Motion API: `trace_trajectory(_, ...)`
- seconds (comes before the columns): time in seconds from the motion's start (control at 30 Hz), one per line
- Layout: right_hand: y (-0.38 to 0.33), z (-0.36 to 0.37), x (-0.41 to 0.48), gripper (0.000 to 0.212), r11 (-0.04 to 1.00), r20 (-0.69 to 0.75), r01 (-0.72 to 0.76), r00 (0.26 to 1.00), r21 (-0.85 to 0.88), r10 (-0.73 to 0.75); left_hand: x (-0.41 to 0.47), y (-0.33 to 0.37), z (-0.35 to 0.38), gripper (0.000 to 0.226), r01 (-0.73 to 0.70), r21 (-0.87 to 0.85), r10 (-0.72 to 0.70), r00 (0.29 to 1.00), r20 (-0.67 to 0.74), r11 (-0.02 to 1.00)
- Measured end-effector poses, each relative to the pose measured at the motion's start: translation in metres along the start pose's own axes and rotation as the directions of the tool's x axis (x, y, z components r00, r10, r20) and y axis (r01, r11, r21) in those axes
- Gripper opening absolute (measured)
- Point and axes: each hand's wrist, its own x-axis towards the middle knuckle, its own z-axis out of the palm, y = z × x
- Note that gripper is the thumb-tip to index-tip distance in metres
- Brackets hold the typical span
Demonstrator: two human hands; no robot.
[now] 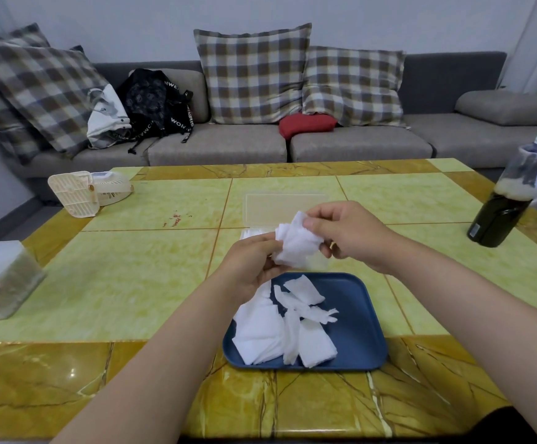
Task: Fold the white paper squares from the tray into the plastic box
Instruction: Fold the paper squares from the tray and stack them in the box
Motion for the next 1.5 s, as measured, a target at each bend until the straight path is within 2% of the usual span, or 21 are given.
trace_trajectory(0.07,0.002,0.000,-0.002,0.015,0.994,0.079,0.015,0.997,-0.111,-0.006,-0.002,0.001,0.003,0.023,-0.002,0.009,0.001,0.999,0.055,1.000)
trace_trajectory(0.17,0.008,0.003,0.002,0.013,0.979,0.010,0.070,0.998,-0.191,-0.069,-0.003,0.000,0.007,0.024,-0.004,0.026,0.001,0.994,0.113,1.000)
trace_trajectory(0.27,0.012,0.003,0.008,0.012,0.972,-0.076,0.084,0.992,-0.220,-0.102,-0.004,-0.001,0.010,0.026,-0.005,0.026,0.001,0.991,0.135,1.000)
trace_trajectory(0.43,0.014,0.007,0.010,0.010,0.970,-0.105,0.086,0.988,-0.226,-0.112,-0.007,0.001,0.014,0.032,0.011,-0.069,0.001,0.985,0.171,0.998)
trace_trajectory(0.57,0.012,0.005,0.011,0.014,0.964,-0.116,0.061,0.989,-0.258,-0.093,-0.007,0.000,0.012,0.025,-0.022,0.005,0.021,0.990,0.142,1.000)
trace_trajectory(0.63,0.011,0.001,0.005,0.025,0.963,-0.090,0.076,0.991,-0.257,-0.102,-0.005,0.001,0.010,0.024,0.000,-0.007,0.001,0.994,0.109,1.000)
trace_trajectory(0.7,0.009,-0.002,-0.001,0.045,0.914,-0.051,0.164,0.979,-0.372,-0.196,-0.005,0.003,0.007,0.023,0.014,-0.021,-0.012,0.995,0.095,1.000)
trace_trajectory(0.77,0.009,-0.004,-0.002,0.052,0.865,-0.027,0.225,0.964,-0.449,-0.265,-0.005,0.004,0.005,0.024,0.016,-0.016,-0.014,0.994,0.107,1.000)
trace_trajectory(0.83,0.010,-0.006,0.001,0.039,0.880,-0.042,0.225,0.963,-0.418,-0.266,-0.006,0.005,0.005,0.023,0.019,-0.002,-0.018,0.991,0.134,1.000)
trace_trajectory(0.93,0.014,-0.006,0.007,0.004,0.888,-0.140,0.186,0.954,-0.420,-0.266,-0.007,0.007,0.005,0.021,0.021,0.017,-0.023,0.988,0.153,1.000)
trace_trajectory(0.97,0.015,-0.006,0.007,0.009,0.889,-0.194,0.153,0.947,-0.432,-0.258,-0.008,0.007,0.005,0.021,0.017,0.025,-0.021,0.987,0.159,1.000)
trace_trajectory(1.03,0.015,-0.005,0.008,0.020,0.885,-0.260,0.091,0.938,-0.456,-0.230,-0.008,0.007,0.004,0.020,0.009,0.035,-0.015,0.986,0.168,0.999)
trace_trajectory(1.1,0.011,-0.003,0.006,0.022,0.917,-0.253,0.080,0.948,-0.390,-0.190,-0.007,0.007,0.004,0.021,0.008,0.030,-0.013,0.987,0.161,1.000)
trace_trajectory(1.17,0.006,-0.002,0.003,0.020,0.980,-0.175,0.035,0.982,-0.194,-0.069,-0.006,0.006,0.004,0.022,0.011,0.012,-0.013,0.988,0.156,1.000)
trace_trajectory(1.23,0.005,0.001,0.001,0.026,0.989,-0.090,-0.069,0.994,-0.127,0.058,-0.006,0.005,0.005,0.025,0.006,-0.004,-0.005,0.984,0.179,1.000)
trace_trajectory(1.3,0.008,0.005,0.002,0.028,0.981,-0.081,-0.169,0.983,-0.089,0.162,-0.006,0.004,0.005,0.026,-0.012,-0.002,0.012,0.979,0.204,1.000)
trace_trajectory(1.4,0.010,0.012,0.004,0.036,0.917,-0.019,-0.377,0.924,0.127,0.382,-0.005,0.002,0.008,0.024,-0.049,-0.025,0.053,0.986,0.157,0.998)
trace_trajectory(1.5,0.009,0.016,0.007,0.031,0.857,0.095,-0.448,0.894,0.253,0.439,-0.001,0.002,0.012,0.021,-0.080,-0.096,0.088,0.993,0.076,0.992)
